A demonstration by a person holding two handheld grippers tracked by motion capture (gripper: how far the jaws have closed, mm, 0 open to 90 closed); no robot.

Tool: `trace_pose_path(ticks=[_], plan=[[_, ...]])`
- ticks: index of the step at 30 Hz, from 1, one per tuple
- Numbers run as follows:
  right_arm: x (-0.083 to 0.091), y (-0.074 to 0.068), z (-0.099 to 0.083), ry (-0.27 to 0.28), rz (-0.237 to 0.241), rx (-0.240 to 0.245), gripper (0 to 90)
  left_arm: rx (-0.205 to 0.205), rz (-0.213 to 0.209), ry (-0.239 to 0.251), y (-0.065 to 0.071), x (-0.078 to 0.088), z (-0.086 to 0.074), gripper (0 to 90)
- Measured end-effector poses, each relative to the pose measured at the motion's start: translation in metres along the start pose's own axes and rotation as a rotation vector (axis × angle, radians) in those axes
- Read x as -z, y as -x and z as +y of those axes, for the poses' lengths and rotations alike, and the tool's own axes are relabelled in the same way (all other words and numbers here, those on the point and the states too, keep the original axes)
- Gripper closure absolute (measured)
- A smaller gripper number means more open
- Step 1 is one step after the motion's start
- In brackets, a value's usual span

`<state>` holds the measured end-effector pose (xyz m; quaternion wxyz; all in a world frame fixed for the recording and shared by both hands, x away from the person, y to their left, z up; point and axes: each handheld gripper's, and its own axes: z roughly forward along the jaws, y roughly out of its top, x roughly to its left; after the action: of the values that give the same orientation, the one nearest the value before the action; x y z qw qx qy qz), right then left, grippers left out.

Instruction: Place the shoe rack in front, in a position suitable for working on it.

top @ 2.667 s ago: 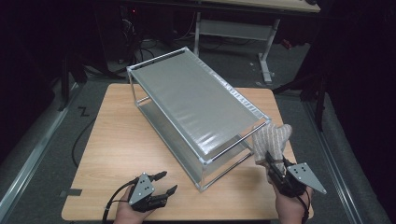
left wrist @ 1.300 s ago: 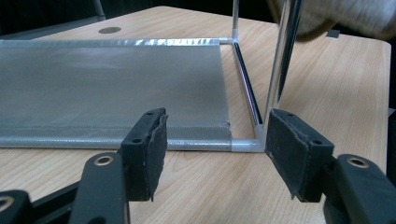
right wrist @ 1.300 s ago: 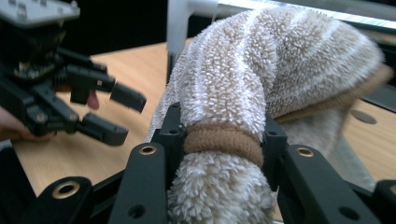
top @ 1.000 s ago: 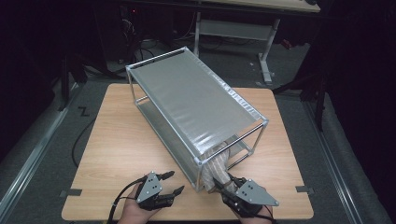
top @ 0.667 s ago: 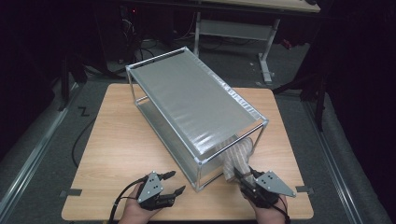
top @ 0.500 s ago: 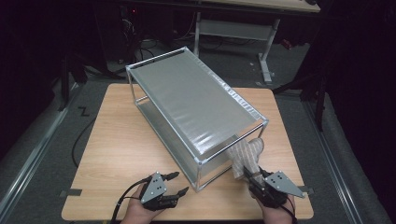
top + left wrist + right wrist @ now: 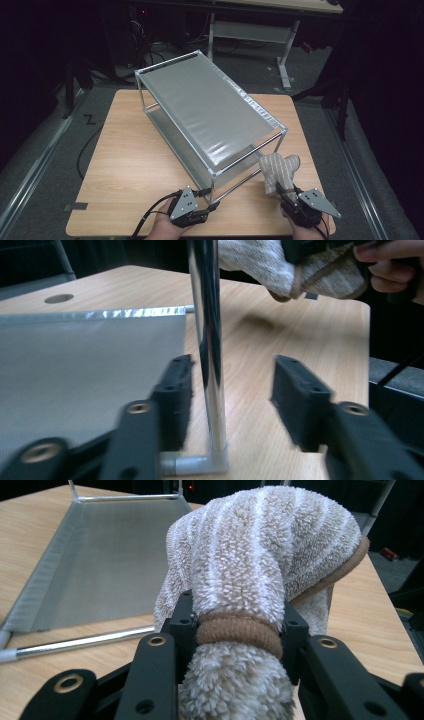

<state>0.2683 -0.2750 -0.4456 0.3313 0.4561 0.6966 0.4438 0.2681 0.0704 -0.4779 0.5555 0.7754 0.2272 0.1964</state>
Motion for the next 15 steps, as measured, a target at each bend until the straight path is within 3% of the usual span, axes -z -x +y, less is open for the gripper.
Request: trace_pose_path(ticks=[6,15], plan=[[0.005,0.003,-0.004,-0.006,-0.016,-0.005,62.9,0.012,0.024,0.003,-0.004,0.0,0.002,78.4],[0.0,0.0,0.0,0.01,-0.017,-0.006,62.8,0.009,0.041,-0.003,-0.011,0.017,-0.003,78.7]])
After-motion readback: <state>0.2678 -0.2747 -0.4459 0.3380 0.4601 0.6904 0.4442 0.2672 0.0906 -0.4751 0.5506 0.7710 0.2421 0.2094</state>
